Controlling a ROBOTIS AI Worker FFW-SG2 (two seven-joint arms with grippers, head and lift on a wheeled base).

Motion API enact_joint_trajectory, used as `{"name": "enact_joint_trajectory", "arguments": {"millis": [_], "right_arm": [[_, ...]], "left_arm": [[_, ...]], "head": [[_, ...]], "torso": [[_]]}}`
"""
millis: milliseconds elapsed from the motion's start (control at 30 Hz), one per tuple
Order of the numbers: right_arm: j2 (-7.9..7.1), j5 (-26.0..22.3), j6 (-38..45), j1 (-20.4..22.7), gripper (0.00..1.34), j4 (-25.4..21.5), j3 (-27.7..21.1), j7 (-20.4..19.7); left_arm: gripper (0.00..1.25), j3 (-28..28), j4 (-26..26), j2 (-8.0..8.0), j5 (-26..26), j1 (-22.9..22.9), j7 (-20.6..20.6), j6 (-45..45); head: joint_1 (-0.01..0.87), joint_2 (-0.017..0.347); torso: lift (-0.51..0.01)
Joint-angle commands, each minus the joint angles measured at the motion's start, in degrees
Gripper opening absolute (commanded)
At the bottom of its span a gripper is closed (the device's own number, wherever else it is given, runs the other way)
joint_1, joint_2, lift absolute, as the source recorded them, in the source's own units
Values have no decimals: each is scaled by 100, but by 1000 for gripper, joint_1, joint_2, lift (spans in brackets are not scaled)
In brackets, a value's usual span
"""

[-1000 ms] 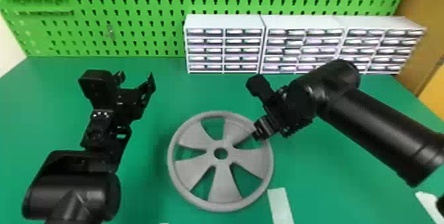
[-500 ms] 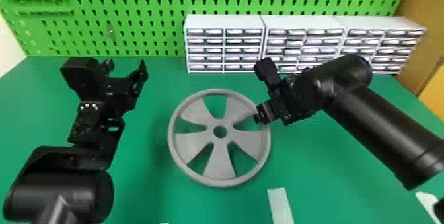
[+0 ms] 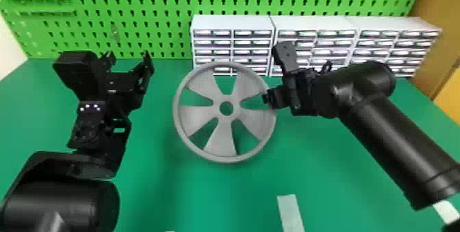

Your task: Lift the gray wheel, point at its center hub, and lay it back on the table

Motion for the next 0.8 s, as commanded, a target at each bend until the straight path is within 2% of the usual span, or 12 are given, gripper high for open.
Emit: {"name": "enact_joint_trajectory", "arguments": {"millis": [0, 300, 633, 767], "right_arm": [[71, 177, -367, 115, 97, -38, -140, 0], [176, 467, -1132, 264, 98, -38, -263, -35], [370, 660, -2107, 484, 97, -82, -527, -615], [458, 809, -2731, 625, 97, -100, -703, -817]], "left_arm": [[741, -202, -71, 0, -8, 39, 57, 7], [738, -457, -71, 0, 18, 74, 75, 16], [738, -571, -80, 9, 71, 83, 75, 16], [738, -562, -89, 0, 97, 91, 66, 16]], "head": [[692, 48], [692, 48], [692, 48], [692, 48]], "torso": [[-96], [-96], [-96], [-96]]}}
